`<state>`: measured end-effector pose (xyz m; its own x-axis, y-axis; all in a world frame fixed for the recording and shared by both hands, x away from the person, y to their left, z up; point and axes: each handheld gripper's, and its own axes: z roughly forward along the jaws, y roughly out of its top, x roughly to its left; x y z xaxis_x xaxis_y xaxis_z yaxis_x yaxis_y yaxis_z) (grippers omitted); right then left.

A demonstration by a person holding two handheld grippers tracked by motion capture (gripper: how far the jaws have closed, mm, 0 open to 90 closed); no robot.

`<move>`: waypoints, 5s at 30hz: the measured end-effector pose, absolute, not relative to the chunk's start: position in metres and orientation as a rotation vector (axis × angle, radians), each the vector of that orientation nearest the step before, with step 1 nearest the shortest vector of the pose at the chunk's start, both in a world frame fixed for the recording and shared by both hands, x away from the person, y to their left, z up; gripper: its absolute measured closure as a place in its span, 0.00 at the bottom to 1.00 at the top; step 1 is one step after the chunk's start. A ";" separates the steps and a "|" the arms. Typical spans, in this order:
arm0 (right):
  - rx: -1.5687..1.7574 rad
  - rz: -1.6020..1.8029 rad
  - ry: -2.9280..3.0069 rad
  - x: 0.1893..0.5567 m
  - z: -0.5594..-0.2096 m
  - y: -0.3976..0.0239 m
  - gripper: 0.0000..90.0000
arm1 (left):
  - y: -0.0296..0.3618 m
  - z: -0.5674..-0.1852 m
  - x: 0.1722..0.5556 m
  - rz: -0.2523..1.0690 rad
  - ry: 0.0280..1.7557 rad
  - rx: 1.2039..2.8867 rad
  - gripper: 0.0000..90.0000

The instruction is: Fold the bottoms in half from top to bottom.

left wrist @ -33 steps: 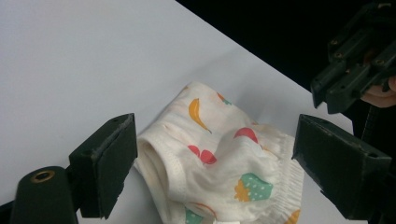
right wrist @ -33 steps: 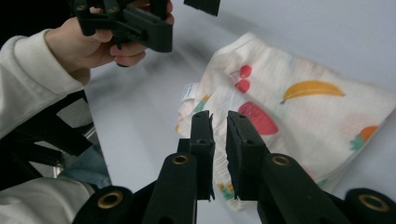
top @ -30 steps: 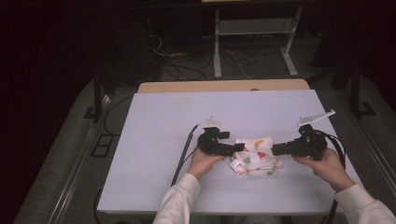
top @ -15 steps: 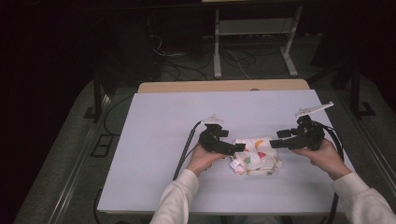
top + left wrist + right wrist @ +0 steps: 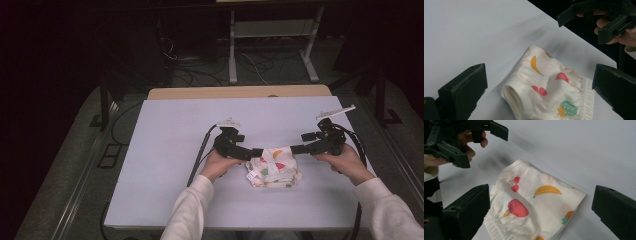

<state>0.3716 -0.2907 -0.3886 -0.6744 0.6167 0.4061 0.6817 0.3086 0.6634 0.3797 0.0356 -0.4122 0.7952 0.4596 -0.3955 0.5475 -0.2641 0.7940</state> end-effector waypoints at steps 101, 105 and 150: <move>-1.363 -1.349 -2.368 0.451 -0.431 -0.231 0.96 | 0.097 -0.427 0.439 -0.029 0.874 1.926 0.89; -1.374 -1.361 -2.375 0.456 -0.429 -0.229 0.96 | 0.099 -0.428 0.444 -0.018 0.879 1.918 0.89; -1.445 -1.436 -2.500 0.448 -0.427 -0.218 0.13 | 0.114 -0.426 0.446 0.153 0.956 1.950 0.14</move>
<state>0.4485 -0.2184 -0.4274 -0.5958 0.7305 0.3337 0.6564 0.2035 0.7264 0.4457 0.1140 -0.4264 0.6896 0.6753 -0.2616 0.5595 -0.2673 0.7846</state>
